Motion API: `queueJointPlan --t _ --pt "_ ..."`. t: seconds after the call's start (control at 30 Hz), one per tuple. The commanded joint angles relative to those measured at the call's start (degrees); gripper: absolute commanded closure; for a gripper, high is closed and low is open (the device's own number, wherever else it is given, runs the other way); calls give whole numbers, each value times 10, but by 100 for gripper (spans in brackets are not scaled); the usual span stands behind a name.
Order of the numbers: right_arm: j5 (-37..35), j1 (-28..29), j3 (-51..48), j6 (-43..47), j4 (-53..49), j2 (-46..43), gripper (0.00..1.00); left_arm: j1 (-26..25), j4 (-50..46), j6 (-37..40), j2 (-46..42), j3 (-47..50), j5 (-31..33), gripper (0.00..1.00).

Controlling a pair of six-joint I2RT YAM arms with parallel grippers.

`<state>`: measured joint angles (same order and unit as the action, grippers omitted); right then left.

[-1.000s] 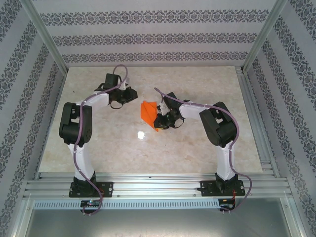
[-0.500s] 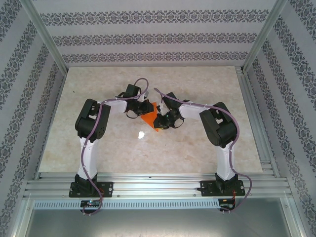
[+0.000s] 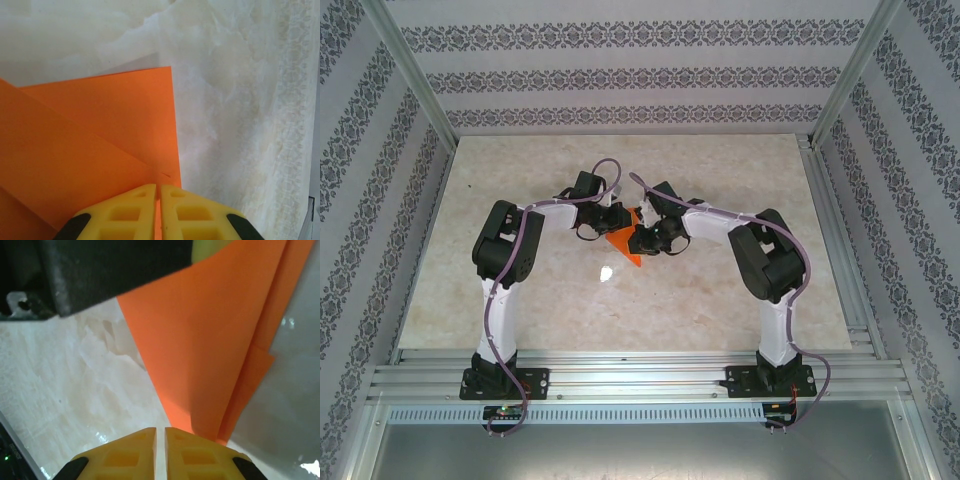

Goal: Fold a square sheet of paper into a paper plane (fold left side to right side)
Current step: Fourth fold the wing at the center of the table.

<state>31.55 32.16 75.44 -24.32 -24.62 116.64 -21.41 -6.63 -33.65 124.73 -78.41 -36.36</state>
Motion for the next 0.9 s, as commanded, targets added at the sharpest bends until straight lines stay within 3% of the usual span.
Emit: queueJointPlan --t 0.0,0.2,0.87 --pt "-20 2 24 6 18 29 86 -1 -6 12 17 21 32 90" --pt "-27 2 11 28 -15 37 86 0 -7 11 18 21 37 90" --pt "-12 34 -163 47 -77 -31 86 0 -27 19 18 11 52 91"
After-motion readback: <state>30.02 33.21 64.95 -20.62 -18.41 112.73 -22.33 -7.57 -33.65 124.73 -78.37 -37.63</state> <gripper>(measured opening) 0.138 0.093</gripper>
